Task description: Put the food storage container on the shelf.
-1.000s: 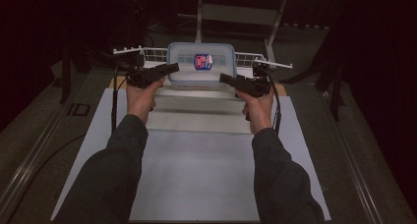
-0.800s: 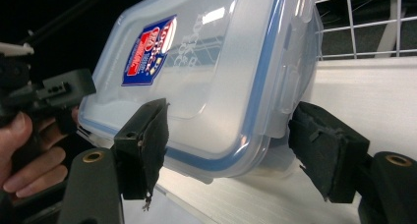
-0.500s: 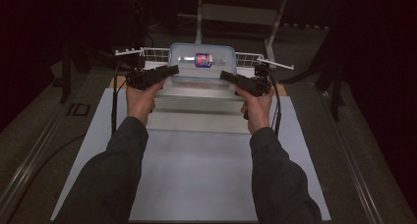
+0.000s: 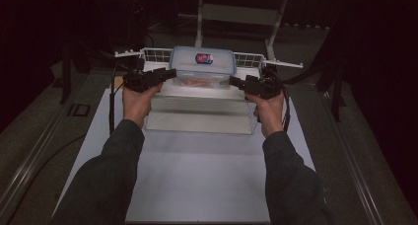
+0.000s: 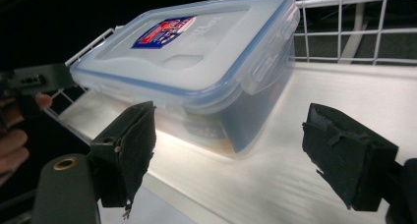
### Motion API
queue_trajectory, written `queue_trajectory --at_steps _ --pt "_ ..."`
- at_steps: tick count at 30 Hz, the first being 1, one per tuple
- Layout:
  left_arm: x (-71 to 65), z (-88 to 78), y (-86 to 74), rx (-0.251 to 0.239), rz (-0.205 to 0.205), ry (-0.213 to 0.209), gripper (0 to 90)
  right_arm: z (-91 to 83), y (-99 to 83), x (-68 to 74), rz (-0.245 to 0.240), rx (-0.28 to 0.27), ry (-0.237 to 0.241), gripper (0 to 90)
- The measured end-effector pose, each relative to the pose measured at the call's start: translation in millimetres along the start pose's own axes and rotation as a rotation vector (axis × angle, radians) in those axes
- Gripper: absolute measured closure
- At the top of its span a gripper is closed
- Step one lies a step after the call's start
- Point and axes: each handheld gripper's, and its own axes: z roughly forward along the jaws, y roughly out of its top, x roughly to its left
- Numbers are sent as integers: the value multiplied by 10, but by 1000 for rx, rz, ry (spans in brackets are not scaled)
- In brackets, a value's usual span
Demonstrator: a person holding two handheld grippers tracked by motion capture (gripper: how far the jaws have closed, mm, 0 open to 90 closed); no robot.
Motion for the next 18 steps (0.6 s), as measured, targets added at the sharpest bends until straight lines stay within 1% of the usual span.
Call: queue_trajectory --at_steps 2,3,5,6,7,8,9,10,12,14,17,18 --pt "-36 -51 -6 10 31 4 453 -62 2 22 -41 11 -14 201" --pt "-60 -96 -13 15 50 3 450 -89 -1 32 -58 17 -16 203" --pt "-100 -174 -32 26 84 1 448 -179 -28 75 -114 37 -30 210" --pt "-127 -227 -46 34 106 2 447 -208 -41 88 -129 41 -35 216" --pt "-127 -227 -46 34 106 2 449 -208 -41 88 -129 41 -35 216" --pt "-142 -277 -60 33 121 -6 449 -258 -67 107 -144 49 -31 219" --pt "-152 -360 -88 20 125 -26 451 -296 -90 120 -151 52 -22 221" --pt "-156 -414 -108 16 130 -32 452 -353 -129 140 -161 57 -16 222" --pt "-177 -525 -156 14 153 -23 445 -424 -185 164 -172 60 -5 224" --pt "-189 -628 -222 18 165 -30 436 -488 -246 192 -195 70 5 224" --pt "-221 -771 -369 36 210 1 419 -576 -358 238 -229 80 13 223" --pt "-229 -819 -431 38 229 19 406 -606 -401 248 -244 80 10 223"
